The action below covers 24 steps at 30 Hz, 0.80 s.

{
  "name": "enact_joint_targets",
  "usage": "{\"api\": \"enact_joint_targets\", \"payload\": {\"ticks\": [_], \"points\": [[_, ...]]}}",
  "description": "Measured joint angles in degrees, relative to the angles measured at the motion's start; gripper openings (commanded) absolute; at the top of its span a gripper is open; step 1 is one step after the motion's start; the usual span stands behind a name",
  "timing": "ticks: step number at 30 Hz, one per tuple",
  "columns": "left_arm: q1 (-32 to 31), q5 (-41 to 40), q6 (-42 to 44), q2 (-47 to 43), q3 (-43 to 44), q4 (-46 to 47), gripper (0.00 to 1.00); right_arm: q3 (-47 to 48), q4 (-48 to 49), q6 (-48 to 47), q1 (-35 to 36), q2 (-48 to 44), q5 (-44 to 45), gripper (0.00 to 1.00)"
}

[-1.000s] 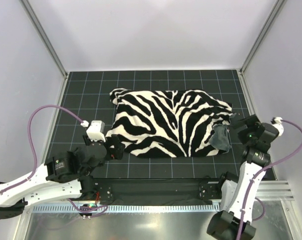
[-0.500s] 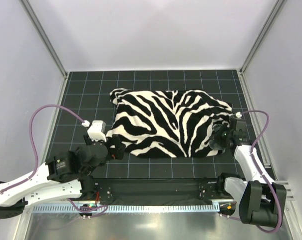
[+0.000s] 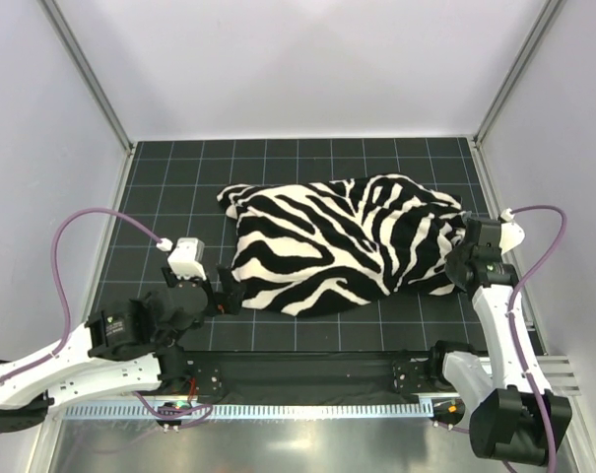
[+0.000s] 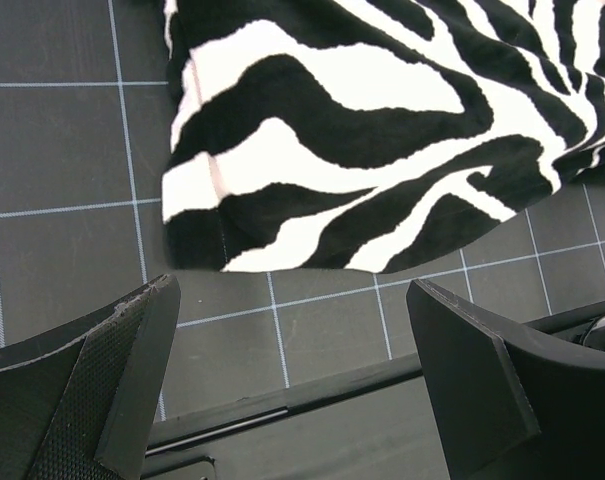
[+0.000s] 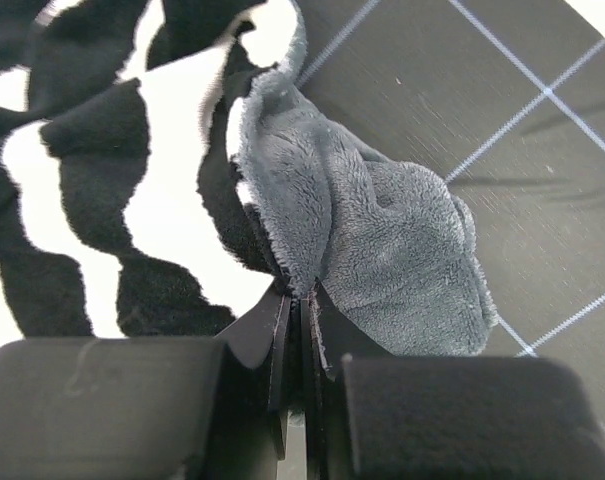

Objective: Put the pillow into the pillowcase

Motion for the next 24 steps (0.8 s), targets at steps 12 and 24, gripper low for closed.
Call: {"api": "enact_joint_targets", "payload": {"ticks": [12,24], "points": [[0.0,0.2,0.0,7.4,-1.7,3.3,1.00,-0.3,-0.9,0.2,0.0,6.3,-0.6,0.42],[0.0,0.4,0.0,6.4,-1.9,4.0,1.00,-0.7,-1.0,1.2,0.0,5.9,1.7,0.12]]}}
